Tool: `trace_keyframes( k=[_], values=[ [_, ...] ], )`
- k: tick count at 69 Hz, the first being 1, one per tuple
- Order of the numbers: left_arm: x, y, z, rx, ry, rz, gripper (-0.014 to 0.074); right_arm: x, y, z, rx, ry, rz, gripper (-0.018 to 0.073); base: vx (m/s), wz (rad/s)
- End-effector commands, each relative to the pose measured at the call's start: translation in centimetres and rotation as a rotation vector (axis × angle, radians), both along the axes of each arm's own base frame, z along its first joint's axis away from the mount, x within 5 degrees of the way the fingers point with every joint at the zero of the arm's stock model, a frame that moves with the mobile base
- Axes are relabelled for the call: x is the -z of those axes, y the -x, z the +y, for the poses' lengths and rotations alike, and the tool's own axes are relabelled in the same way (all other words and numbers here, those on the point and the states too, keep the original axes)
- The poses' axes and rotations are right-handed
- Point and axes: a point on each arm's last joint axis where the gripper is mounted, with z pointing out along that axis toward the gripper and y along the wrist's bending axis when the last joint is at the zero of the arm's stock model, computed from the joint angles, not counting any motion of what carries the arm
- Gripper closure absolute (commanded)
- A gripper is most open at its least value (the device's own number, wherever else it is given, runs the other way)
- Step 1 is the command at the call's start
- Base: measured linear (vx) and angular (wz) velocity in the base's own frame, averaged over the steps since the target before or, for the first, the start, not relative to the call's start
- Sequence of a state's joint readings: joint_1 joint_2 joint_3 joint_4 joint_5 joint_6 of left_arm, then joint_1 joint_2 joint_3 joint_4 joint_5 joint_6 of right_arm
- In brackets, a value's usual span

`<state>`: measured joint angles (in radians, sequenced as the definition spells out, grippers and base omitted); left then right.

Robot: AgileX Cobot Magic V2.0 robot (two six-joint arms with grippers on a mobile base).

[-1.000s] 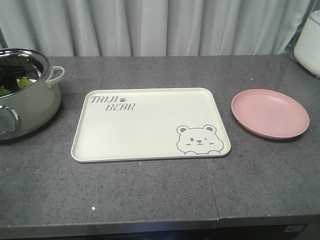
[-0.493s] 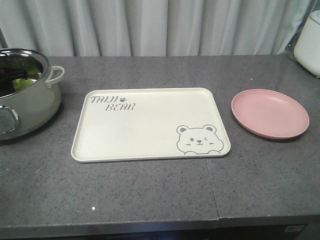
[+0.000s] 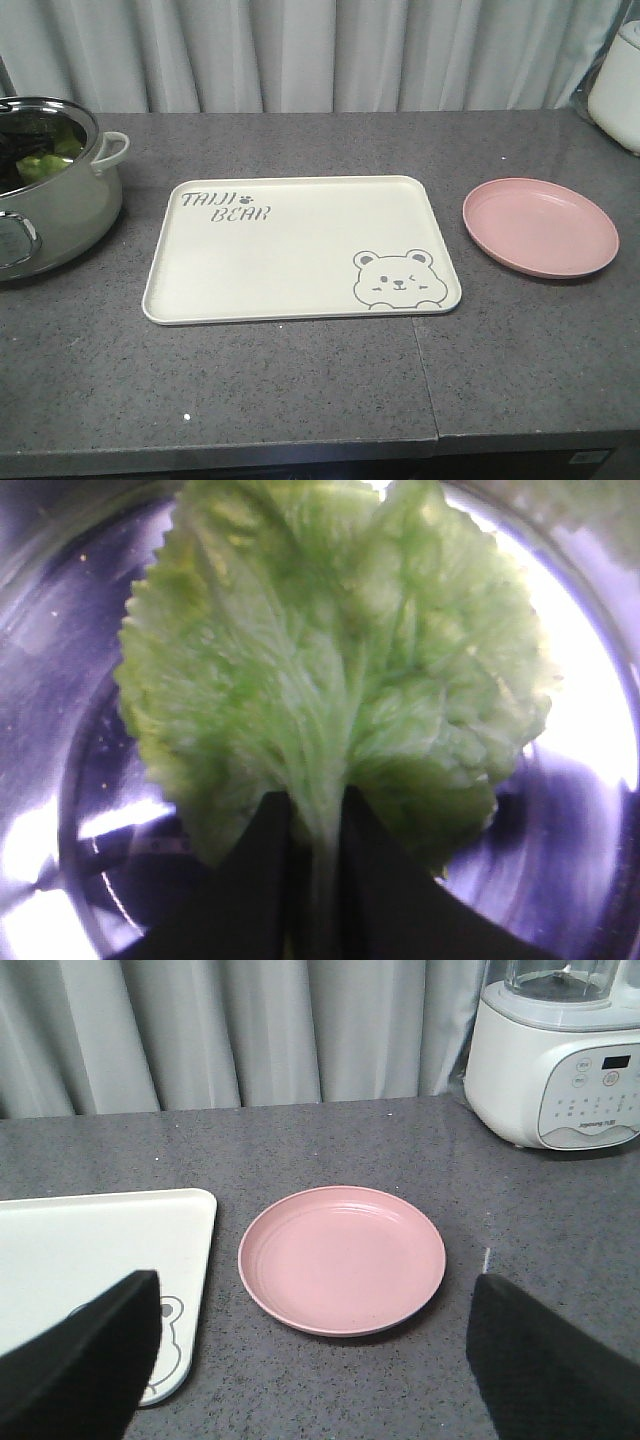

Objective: Transfer vegetables to tray and serve

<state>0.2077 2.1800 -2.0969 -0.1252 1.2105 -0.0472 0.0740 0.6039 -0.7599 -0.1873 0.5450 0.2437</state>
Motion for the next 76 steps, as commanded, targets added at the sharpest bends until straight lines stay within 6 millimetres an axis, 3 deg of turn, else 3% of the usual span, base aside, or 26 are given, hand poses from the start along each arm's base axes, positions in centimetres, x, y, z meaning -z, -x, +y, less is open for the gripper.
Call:
trace_keyframes(
  k=[1, 24, 38, 47, 59, 76],
  values=[
    [-5.9, 1.4, -0.7, -0.002, 0.0, -0.17, 0.0605, -1.7, -0.2, 0.0, -0.01, 0.016, -0.103, -0.0034, 0.0, 0.0],
    [-13.7, 5.5, -1.5, -0.003, -0.046, -0.369, 0.0604, -1.5, -1.8, 0.3, -0.033, 0.061, -0.111, -0.0034, 0.0, 0.0],
    [-18.5, 8.7, -2.6, 0.007, -0.013, -0.505, 0.0604, -2.4, -4.5, 0.8, -0.059, 0.011, -0.137, -0.0033, 0.0, 0.0],
    [-20.9, 10.5, -3.7, 0.024, 0.056, -0.599, 0.0604, -3.3, -7.3, 1.3, -0.088, -0.034, -0.139, -0.0033, 0.0, 0.0],
    [-22.7, 11.6, -5.4, 0.123, 0.179, -0.68, 0.0604, -4.2, -11.3, 2.3, -0.148, -0.108, -0.117, -0.0033, 0.0, 0.0],
    [-23.0, 11.6, -9.6, 0.255, 0.263, -0.693, 0.0604, -5.4, -15.7, 5.0, -0.382, -0.275, -0.077, -0.0033, 0.0, 0.0]
  ],
)
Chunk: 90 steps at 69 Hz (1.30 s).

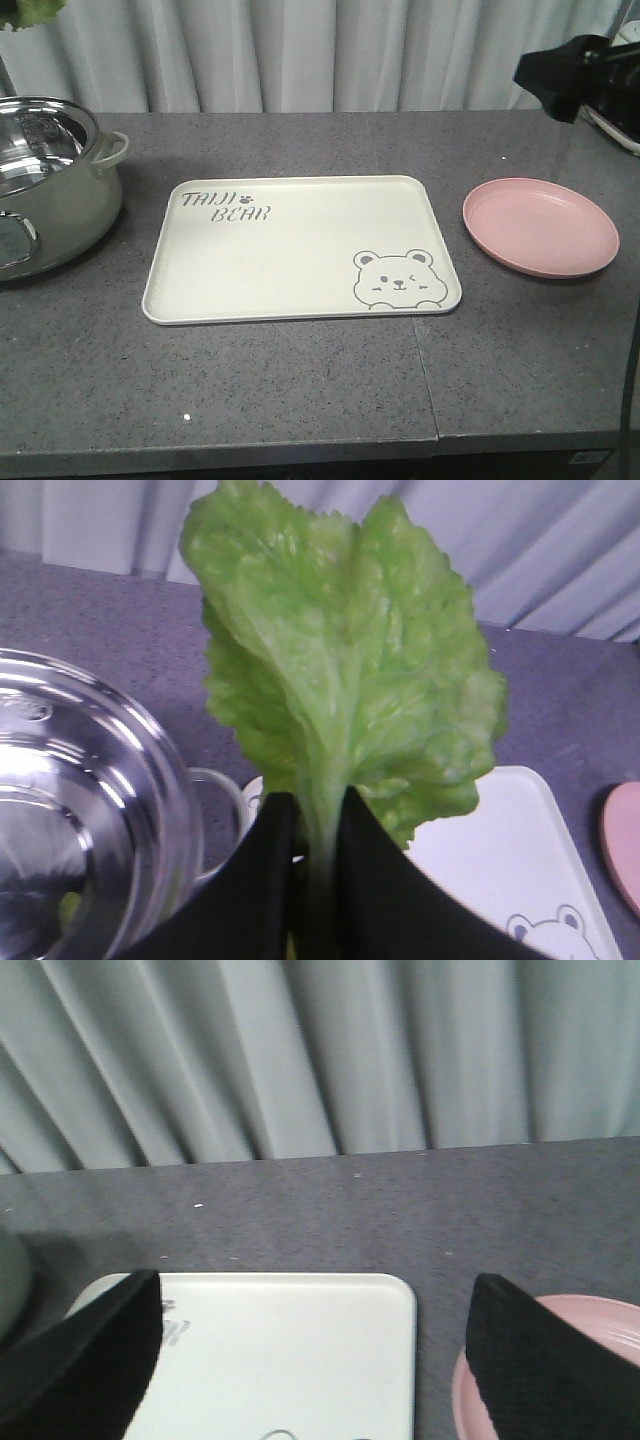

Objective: Transfer vegetables to tray and serve

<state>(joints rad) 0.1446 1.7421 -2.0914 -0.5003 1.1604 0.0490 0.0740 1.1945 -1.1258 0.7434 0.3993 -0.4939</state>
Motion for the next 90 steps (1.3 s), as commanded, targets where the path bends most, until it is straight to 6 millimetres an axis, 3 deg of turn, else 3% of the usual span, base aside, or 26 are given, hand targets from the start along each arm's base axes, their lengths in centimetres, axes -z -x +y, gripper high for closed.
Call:
trace_keyframes(
  k=[1, 12, 22, 36, 51, 66, 90],
  values=[
    [-3.2, 1.8, -2.4, 0.053, 0.039, -0.143, 0.0604, -2.5, -0.9, 0.9, -0.092, -0.081, -0.097, -0.0033, 0.0, 0.0],
    [-3.3, 1.9, -5.7, 0.143, 0.046, -0.161, 0.0604, -2.9, -2.8, 3.2, -0.339, -0.295, -0.139, -0.0033, 0.0, 0.0],
    [-3.2, 2.2, -9.5, 0.241, 0.061, -0.168, 0.0604, -2.2, -4.3, 4.1, -0.46, -0.447, -0.157, -0.0033, 0.0, 0.0],
    [-2.5, 2.4, -15.2, 0.384, 0.097, -0.187, 0.0604, -1.0, -5.7, 5.0, -0.576, -0.463, -0.124, -0.0033, 0.0, 0.0],
    [-0.7, 2.0, -19.7, 0.468, 0.114, -0.17, 0.0604, -1.9, -6.3, 5.1, -0.593, -0.453, -0.158, -0.0033, 0.0, 0.0],
    [0.3, 1.9, -22.0, 0.507, 0.123, -0.162, 0.0604, -2.0, -7.7, 5.1, -0.575, -0.483, -0.137, -0.0033, 0.0, 0.0],
    [0.2, 1.9, -22.0, 0.502, 0.128, -0.17, 0.0604, -1.1, -9.1, 4.6, -0.472, -0.482, -0.114, -0.0033, 0.0, 0.0]
  ],
)
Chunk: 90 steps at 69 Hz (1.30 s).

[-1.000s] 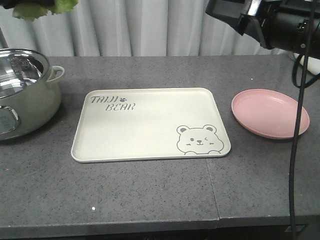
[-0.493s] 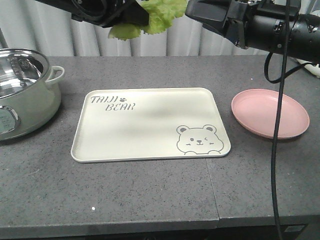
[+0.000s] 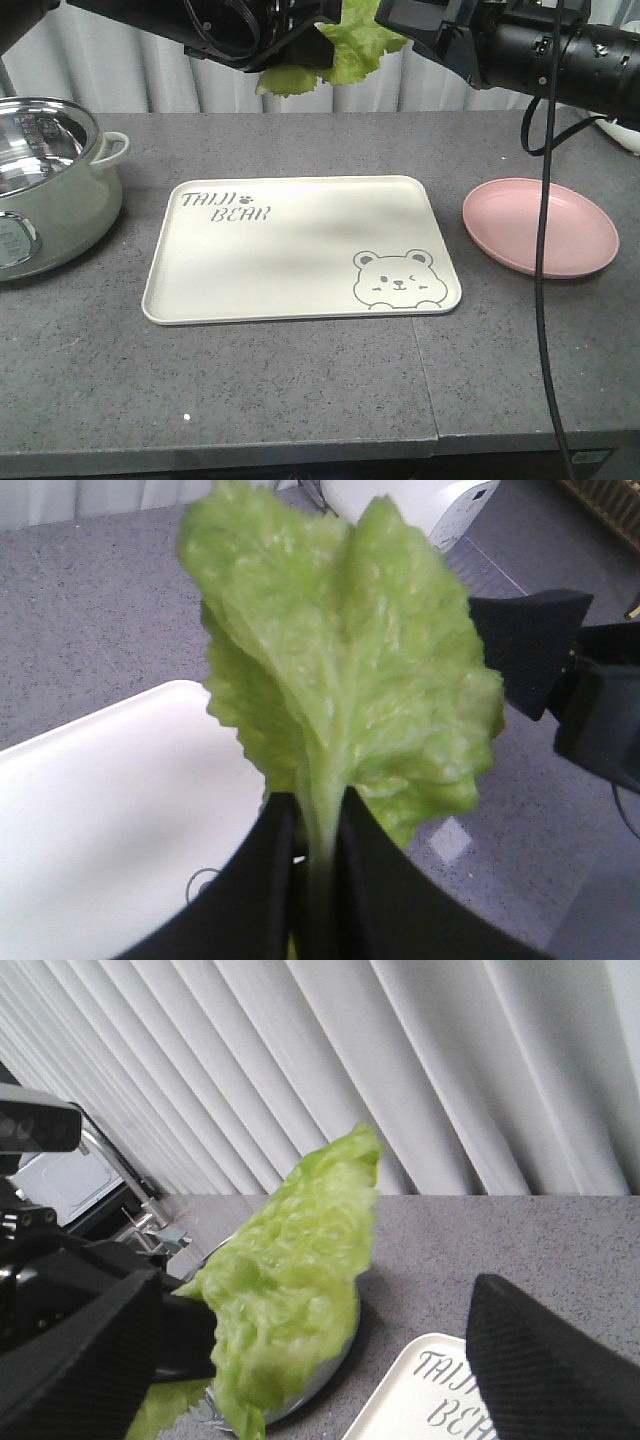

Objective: Transfer vegetables to tray and serve
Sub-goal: 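Grasp the leaf with the right gripper and release the left gripper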

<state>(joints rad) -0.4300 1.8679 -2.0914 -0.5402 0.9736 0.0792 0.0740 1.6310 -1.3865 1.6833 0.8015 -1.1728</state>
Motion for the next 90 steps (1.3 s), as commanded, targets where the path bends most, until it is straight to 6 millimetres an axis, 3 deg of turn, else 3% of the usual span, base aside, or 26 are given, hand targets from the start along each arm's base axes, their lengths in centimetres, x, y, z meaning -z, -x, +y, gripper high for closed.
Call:
trace_keyframes(
  k=[1, 34, 63, 70, 87, 90],
  values=[
    [-3.4, 1.4, 0.4, -0.017, 0.102, -0.104, 0.0604, -3.1, 0.9, -0.2, 0.007, -0.111, -0.063, -0.0033, 0.0, 0.0],
    [-3.8, 1.6, 0.1, -0.007, 0.165, -0.092, 0.0604, -3.1, 0.9, -0.2, 0.008, -0.115, -0.058, -0.0033, 0.0, 0.0],
    [-3.6, 2.5, -1.7, 0.044, 0.177, -0.076, 0.0604, -3.2, 1.2, 0.0, -0.038, -0.121, -0.065, -0.0013, 0.0, 0.0],
    [-3.6, 2.5, -1.8, 0.047, 0.177, -0.076, 0.0604, -3.2, 1.3, 0.1, -0.056, -0.123, -0.068, 0.0069, 0.0, 0.0],
    [-3.5, 2.5, -1.8, 0.05, 0.173, -0.07, 0.0603, -3.2, 1.4, 0.2, -0.065, -0.116, -0.079, 0.0545, 0.0, 0.0],
    [-3.5, 2.5, -1.8, 0.05, 0.173, -0.07, 0.0601, -3.2, 1.4, 0.2, -0.065, -0.115, -0.08, 0.0573, 0.0, 0.0]
  ],
)
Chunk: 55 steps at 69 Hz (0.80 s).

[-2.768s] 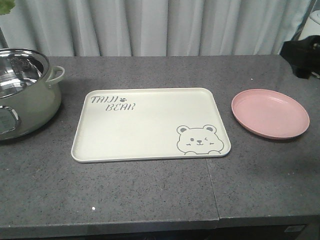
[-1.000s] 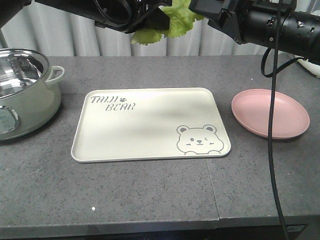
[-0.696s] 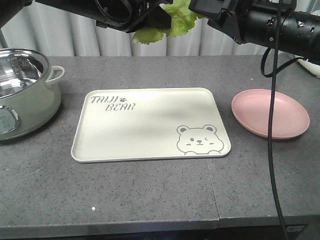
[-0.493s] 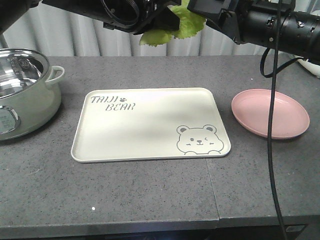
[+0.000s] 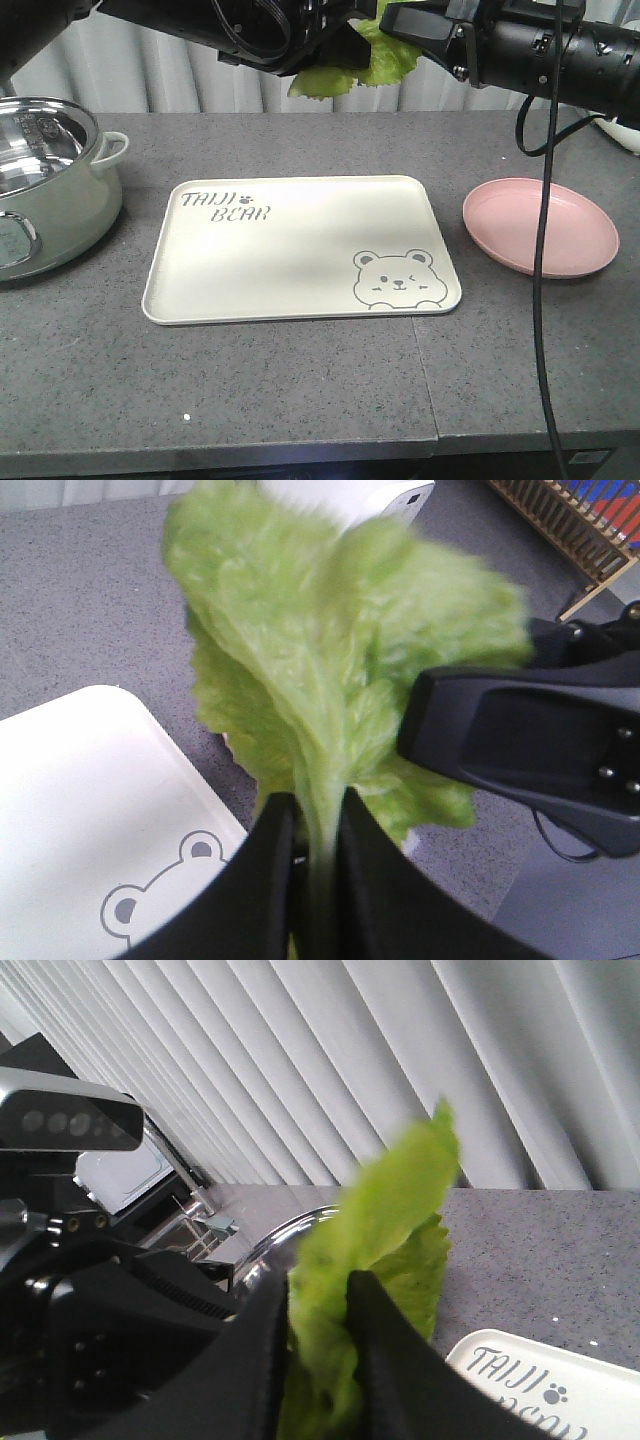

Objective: Transfer vegetables to tray and serve
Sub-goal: 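Grasp the leaf with the right gripper and release the left gripper, then lower the leaf onto the pink plate with the right gripper and open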

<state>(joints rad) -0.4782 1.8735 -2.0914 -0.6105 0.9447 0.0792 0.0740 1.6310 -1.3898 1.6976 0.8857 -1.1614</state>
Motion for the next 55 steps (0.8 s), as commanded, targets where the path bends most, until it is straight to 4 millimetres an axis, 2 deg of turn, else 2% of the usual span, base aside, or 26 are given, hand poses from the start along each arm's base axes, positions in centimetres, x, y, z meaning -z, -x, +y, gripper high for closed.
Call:
trace_keyframes(
  k=[1, 8, 15, 31, 38, 47, 55],
  values=[
    [-3.3, 1.5, 0.4, -0.009, 0.103, -0.082, 0.0598, -2.9, 0.8, -0.3, 0.017, -0.082, -0.076, 0.0572, 0.0, 0.0],
    [-3.3, 1.4, 0.5, -0.016, 0.104, -0.088, 0.0568, -2.9, 0.8, -0.3, 0.018, -0.07, -0.093, 0.0568, 0.0, 0.0],
    [-3.3, 1.4, 0.6, -0.006, 0.092, -0.104, 0.05, -2.9, 0.8, -0.3, 0.024, -0.053, -0.115, 0.0568, 0.0, 0.0],
    [-4.6, 2.4, 1.6, -0.024, 0.025, -0.191, 0.0255, -3.1, 0.3, -1.3, 0.164, -0.033, -0.104, 0.0566, 0.0, 0.0],
    [-5.6, 3.0, 2.6, -0.058, -0.038, -0.26, 0.0209, -3.7, 0.4, -2.9, 0.216, -0.032, -0.119, 0.0566, 0.0, 0.0],
    [-6.9, 4.0, 4.1, -0.144, -0.095, -0.299, 0.0206, -4.3, 0.5, -7.0, 0.285, -0.044, -0.127, 0.0564, 0.0, 0.0],
    [-7.2, 4.5, 5.0, -0.178, -0.164, -0.311, 0.0206, -3.9, 0.9, -11.2, 0.339, -0.023, -0.081, 0.0564, 0.0, 0.0]
  ],
)
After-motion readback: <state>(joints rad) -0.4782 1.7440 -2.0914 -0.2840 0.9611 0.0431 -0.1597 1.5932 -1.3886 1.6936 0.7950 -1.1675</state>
